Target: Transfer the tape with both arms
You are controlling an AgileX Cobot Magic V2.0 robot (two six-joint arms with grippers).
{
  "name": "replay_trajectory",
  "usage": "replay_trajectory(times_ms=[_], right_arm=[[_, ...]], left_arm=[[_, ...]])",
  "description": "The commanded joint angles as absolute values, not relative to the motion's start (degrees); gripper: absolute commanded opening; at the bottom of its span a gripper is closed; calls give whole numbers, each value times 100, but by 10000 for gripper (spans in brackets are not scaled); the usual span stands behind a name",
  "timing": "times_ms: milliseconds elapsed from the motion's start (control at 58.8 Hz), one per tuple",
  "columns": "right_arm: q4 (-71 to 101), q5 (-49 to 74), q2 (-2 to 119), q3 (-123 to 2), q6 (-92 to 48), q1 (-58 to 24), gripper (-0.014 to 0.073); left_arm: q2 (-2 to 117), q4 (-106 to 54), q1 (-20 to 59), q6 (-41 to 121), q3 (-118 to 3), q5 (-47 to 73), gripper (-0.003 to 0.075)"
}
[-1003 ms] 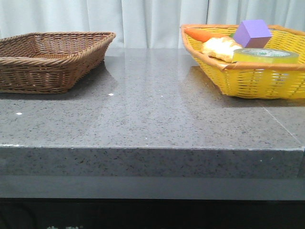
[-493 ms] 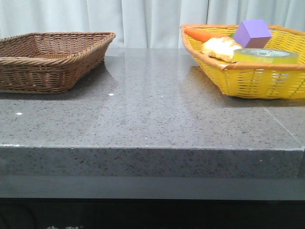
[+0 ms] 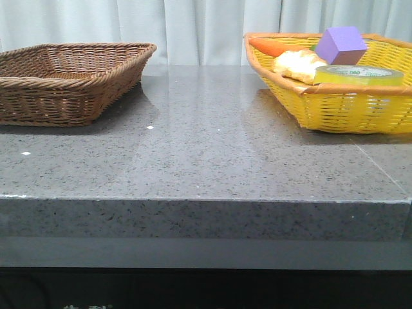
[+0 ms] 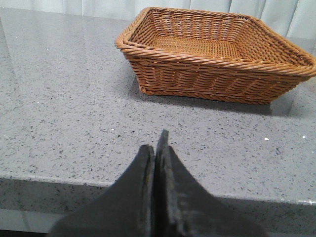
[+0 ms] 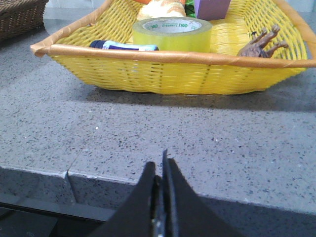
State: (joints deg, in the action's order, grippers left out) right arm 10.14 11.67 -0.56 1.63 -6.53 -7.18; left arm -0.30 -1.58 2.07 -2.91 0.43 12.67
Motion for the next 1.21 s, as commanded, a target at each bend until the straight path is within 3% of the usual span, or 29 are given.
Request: replay_trajectory(times_ms=[0, 476, 714, 901, 1190], right_arm=[[1043, 737, -180, 12, -670, -683, -46], [1044, 336, -180, -73, -665, -683, -46], [1049, 816, -104, -1056, -651, -683, -65], [1049, 1516, 760, -2070, -651, -683, -66], [1153, 1571, 2439, -3239, -651, -683, -66]], left_arm=[[-134, -203, 192, -342, 276, 782, -20], [-134, -203, 192, -342, 218, 367, -20], [82, -203, 192, -342, -799, 912, -20], [1001, -203, 192, -342, -1724, 1085, -20], [2531, -203, 192, -342, -2670, 1023, -20]])
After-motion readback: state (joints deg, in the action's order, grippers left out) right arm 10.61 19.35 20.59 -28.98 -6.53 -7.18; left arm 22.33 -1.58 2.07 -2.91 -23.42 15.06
